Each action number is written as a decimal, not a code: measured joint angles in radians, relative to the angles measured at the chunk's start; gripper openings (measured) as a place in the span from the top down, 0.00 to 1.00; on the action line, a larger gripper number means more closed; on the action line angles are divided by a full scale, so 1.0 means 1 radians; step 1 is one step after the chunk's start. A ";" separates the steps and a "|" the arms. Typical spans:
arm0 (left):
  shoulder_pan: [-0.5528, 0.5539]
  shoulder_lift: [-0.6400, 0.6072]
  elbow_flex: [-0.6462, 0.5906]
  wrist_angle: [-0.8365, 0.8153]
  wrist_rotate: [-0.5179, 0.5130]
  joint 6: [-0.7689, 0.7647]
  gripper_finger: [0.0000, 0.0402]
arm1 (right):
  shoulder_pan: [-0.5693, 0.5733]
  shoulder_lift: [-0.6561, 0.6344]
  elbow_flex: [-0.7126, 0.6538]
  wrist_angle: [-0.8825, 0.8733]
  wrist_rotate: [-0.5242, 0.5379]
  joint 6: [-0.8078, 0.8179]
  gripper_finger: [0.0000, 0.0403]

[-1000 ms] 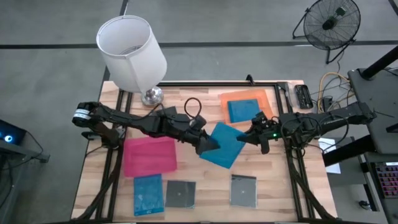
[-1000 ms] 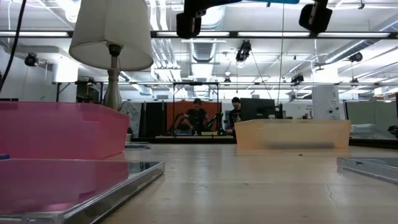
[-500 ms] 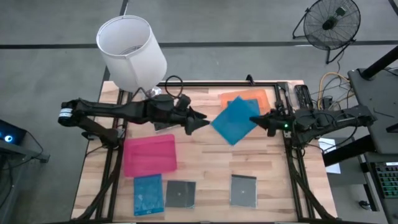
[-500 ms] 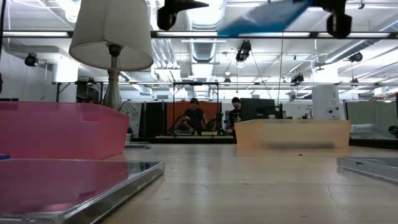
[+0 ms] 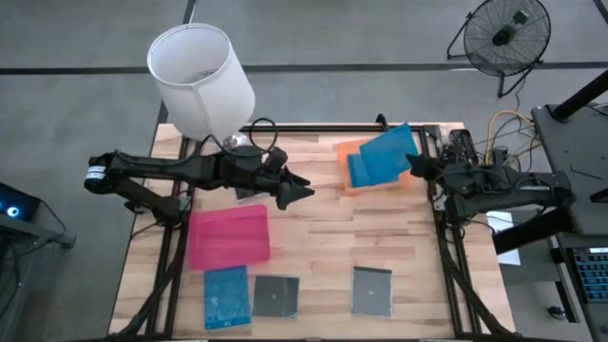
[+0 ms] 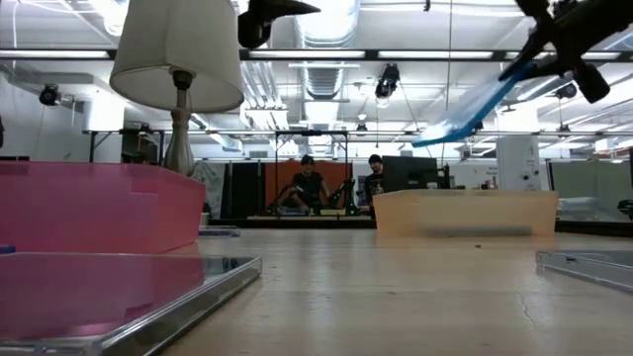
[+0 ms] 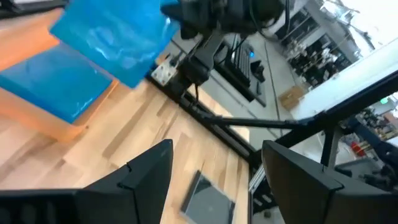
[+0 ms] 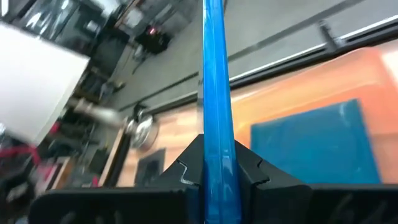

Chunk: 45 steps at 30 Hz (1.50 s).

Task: Pick & place jewel cases by type
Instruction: Put the top blue CD case into the orange bin

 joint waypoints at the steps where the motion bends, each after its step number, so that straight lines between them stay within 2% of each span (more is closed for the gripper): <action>1: -0.001 0.001 0.000 -0.011 0.001 -0.001 0.43 | -0.021 -0.002 -0.010 0.002 0.000 0.006 0.93; 5: -0.002 0.001 0.000 -0.018 0.004 0.003 0.43 | -0.102 -0.002 -0.055 0.027 -0.034 0.028 0.93; 13: -0.002 0.001 0.000 -0.020 0.030 0.024 0.43 | -0.279 0.026 -0.232 0.345 -0.170 -0.054 0.93; 17: -0.002 0.001 0.000 -0.020 0.045 0.025 0.43 | -0.358 0.037 -0.302 0.429 -0.269 -0.058 0.93; 22: -0.002 0.001 0.000 -0.020 0.047 0.026 0.43 | -0.403 0.066 -0.396 0.578 -0.366 -0.049 0.93; 26: -0.003 0.001 0.000 -0.020 0.048 0.029 0.43 | -0.403 0.104 -0.449 0.656 -0.372 -0.011 0.93; 40: -0.003 0.001 0.000 -0.020 0.054 0.030 0.43 | -0.402 0.240 -0.465 0.666 -0.348 0.007 0.93; 45: -0.003 0.001 0.000 -0.020 0.069 0.030 0.43 | -0.402 0.276 -0.464 0.697 -0.355 0.024 0.86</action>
